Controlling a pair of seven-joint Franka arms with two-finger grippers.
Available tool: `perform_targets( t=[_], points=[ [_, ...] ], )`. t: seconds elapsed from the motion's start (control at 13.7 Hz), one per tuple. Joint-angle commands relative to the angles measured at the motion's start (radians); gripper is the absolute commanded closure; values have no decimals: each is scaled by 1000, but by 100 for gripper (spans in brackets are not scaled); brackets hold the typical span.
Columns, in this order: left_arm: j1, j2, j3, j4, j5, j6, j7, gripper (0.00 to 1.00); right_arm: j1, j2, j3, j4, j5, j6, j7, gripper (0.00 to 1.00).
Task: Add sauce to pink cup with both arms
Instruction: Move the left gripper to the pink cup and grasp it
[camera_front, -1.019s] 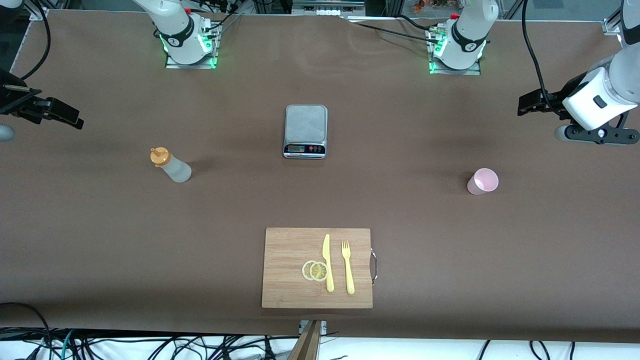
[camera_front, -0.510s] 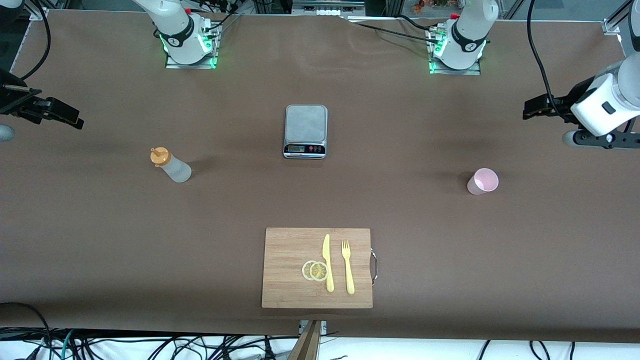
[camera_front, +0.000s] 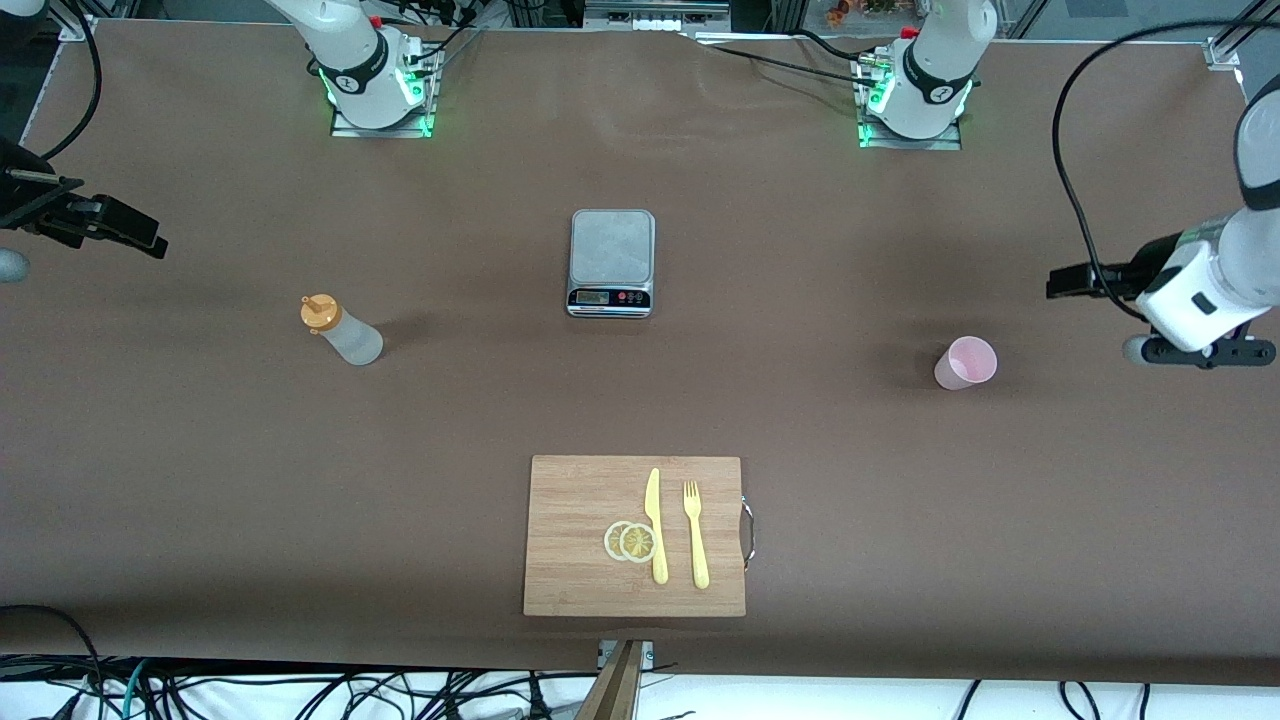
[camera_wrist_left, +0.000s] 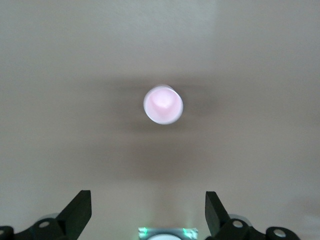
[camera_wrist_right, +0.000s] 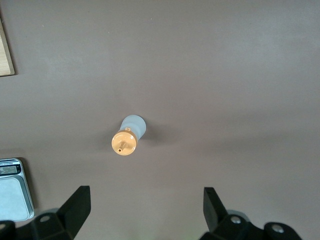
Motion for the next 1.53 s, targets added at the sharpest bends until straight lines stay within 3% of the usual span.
perform_targets(
  t=[0.0, 0.29, 0.66, 1.09, 1.46],
  points=[
    [15, 6, -4, -62, 63, 103, 15, 0, -3, -2, 2, 4, 11, -3, -10, 0],
    [55, 82, -3, -88, 66, 250, 18, 0, -3, -2, 2, 3, 11, -4, -10, 0],
    [48, 139, 10, -223, 66, 504, 17, 0, -3, -2, 2, 4, 11, -3, -10, 0],
    [52, 205, 11, -238, 66, 560, 15, 1, -3, -2, 2, 4, 11, -3, -10, 0],
    [42, 144, 13, -358, 65, 561, 20, 1, -3, -2, 2, 3, 11, -3, -10, 0]
  ],
)
